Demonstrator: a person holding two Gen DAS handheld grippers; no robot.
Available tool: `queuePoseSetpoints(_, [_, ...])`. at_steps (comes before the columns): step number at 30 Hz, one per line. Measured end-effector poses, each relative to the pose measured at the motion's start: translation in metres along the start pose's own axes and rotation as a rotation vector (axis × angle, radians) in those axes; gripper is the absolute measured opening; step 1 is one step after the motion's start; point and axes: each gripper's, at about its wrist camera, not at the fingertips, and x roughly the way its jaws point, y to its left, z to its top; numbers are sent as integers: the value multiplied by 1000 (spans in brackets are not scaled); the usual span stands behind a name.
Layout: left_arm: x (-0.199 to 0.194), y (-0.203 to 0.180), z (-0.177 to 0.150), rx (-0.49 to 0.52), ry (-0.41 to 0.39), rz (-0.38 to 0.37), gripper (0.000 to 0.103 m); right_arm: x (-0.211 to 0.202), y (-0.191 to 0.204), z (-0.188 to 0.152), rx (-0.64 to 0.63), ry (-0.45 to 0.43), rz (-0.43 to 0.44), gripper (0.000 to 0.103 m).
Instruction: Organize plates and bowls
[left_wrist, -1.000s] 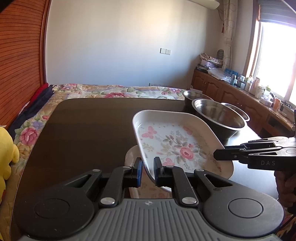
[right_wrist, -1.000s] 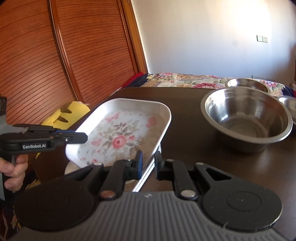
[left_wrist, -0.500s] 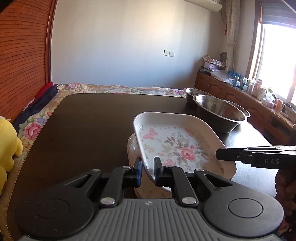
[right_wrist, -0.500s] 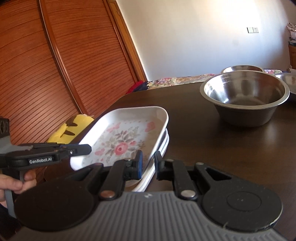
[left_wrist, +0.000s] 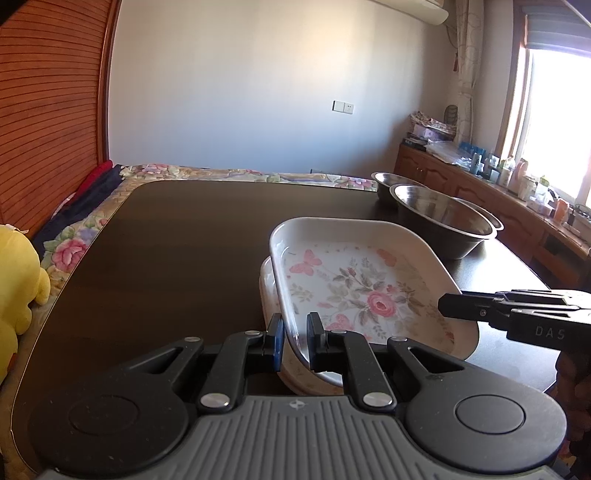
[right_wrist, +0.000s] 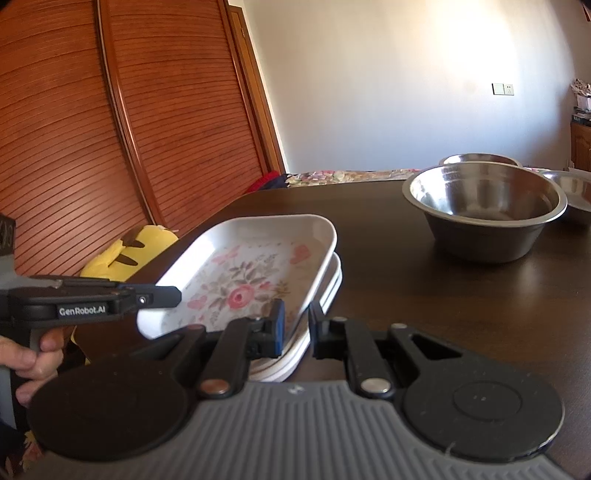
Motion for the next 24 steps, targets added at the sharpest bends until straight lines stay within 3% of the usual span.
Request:
queuePoseSetpoints(16, [1, -12, -6, 61, -15, 75, 16, 1, 9, -7, -69, -22, -41, 16])
queuePoseSetpoints(24, [3, -11, -11, 61, -3, 77, 16, -2, 9, -8, -65, -38, -49, 16])
